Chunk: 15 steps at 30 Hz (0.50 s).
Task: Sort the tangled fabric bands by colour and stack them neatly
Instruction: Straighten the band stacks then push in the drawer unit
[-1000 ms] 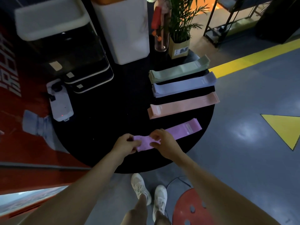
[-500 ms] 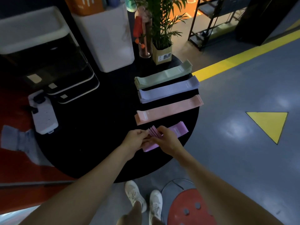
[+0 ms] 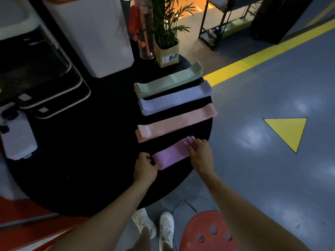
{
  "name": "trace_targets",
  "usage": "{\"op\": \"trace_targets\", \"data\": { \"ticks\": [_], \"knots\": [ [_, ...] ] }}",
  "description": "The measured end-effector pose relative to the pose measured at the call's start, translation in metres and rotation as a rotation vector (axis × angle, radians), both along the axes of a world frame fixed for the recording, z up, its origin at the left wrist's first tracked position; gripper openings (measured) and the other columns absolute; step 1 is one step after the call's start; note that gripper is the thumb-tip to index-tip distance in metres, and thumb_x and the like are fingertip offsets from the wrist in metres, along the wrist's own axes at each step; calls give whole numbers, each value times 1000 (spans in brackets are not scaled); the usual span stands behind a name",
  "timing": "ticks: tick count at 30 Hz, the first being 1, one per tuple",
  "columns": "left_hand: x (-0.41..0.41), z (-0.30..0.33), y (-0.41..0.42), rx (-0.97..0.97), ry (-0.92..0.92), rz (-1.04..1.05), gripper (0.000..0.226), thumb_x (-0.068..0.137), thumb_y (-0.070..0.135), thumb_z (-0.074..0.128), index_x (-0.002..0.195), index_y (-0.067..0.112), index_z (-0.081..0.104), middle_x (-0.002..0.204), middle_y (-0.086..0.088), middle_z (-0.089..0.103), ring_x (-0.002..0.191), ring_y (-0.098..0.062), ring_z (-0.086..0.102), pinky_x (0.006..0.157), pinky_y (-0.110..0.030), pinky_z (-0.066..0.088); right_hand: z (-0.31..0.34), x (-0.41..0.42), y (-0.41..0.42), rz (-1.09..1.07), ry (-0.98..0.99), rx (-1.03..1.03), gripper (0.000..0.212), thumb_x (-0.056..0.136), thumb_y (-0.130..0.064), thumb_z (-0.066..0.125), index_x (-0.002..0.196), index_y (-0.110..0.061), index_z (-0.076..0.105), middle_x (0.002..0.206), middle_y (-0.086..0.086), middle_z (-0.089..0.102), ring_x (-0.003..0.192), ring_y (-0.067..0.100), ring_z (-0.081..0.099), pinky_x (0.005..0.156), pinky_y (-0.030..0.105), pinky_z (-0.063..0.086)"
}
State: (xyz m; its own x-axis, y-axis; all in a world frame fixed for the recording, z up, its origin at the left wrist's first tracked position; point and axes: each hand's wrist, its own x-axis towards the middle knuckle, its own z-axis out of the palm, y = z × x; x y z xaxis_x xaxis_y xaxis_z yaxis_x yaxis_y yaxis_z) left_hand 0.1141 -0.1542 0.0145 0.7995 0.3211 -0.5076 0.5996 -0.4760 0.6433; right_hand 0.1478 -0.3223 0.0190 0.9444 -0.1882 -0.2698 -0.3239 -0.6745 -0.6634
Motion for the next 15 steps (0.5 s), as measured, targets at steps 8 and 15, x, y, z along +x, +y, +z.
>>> {"op": "trace_targets", "data": {
  "ticks": [8,15],
  "knots": [
    [6,-6,-10,31,9,18,45,77,13,74,115,2,53,111,-11,63,99,-25,61,76,-25,43,-13,9,-12,-116,9,-20,51,83,-41,66,118,-6,52,115,13,48,109,30,47,92,38,40],
    [9,-3,-12,34,65,-25,42,81,10,70,119,3,54,117,-13,61,102,-26,59,74,-25,41,-19,16,-14,4,112,-76,40,87,-34,60,111,-3,56,109,20,56,100,37,52,83,42,44]
  ]
}}
